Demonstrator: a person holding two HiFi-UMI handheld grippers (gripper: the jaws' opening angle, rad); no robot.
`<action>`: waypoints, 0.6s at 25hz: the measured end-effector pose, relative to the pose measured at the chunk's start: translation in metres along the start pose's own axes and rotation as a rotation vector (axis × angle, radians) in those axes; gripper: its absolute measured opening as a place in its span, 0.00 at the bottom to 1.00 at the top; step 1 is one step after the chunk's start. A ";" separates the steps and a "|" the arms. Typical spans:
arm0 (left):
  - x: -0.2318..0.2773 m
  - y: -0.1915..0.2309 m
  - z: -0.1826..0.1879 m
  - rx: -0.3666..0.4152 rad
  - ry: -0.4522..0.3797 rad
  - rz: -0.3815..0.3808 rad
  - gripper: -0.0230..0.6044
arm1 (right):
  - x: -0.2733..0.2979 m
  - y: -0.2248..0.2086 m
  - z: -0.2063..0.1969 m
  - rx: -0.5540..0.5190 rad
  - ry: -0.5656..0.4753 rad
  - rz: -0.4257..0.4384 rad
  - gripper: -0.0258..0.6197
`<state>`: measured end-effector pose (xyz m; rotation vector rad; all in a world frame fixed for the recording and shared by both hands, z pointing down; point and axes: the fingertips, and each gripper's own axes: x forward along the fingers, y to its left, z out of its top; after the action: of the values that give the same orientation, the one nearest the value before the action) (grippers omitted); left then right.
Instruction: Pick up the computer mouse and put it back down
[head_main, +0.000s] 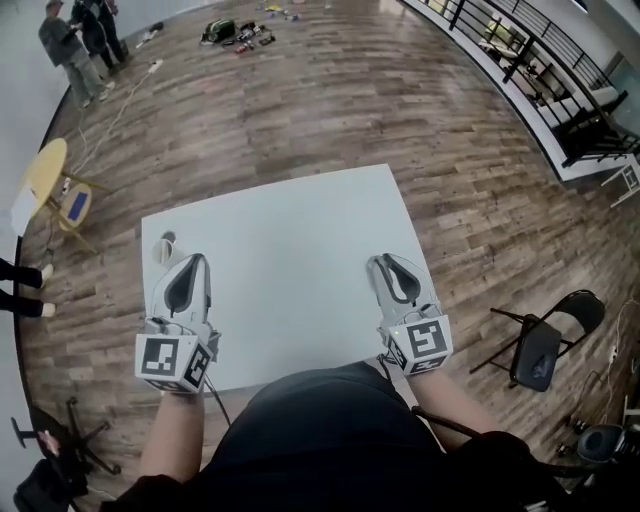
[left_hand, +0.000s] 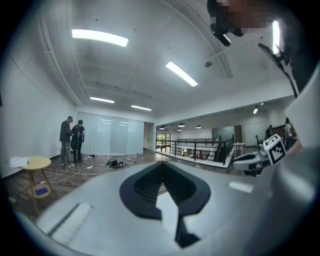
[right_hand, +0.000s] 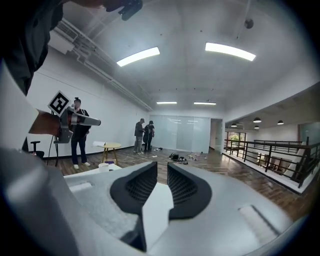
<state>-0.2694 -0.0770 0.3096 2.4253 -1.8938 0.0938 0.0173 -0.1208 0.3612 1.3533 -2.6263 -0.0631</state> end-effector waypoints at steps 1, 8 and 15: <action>-0.001 0.003 0.002 -0.006 -0.004 0.010 0.04 | -0.001 0.001 0.007 0.007 -0.018 0.006 0.14; -0.007 0.001 -0.002 -0.024 0.002 0.032 0.04 | -0.004 0.000 0.042 0.021 -0.112 0.033 0.11; -0.008 -0.012 -0.010 -0.029 0.019 0.013 0.04 | -0.001 -0.002 0.034 0.046 -0.121 0.024 0.05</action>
<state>-0.2599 -0.0655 0.3188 2.3854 -1.8904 0.0890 0.0137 -0.1226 0.3272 1.3741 -2.7590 -0.0841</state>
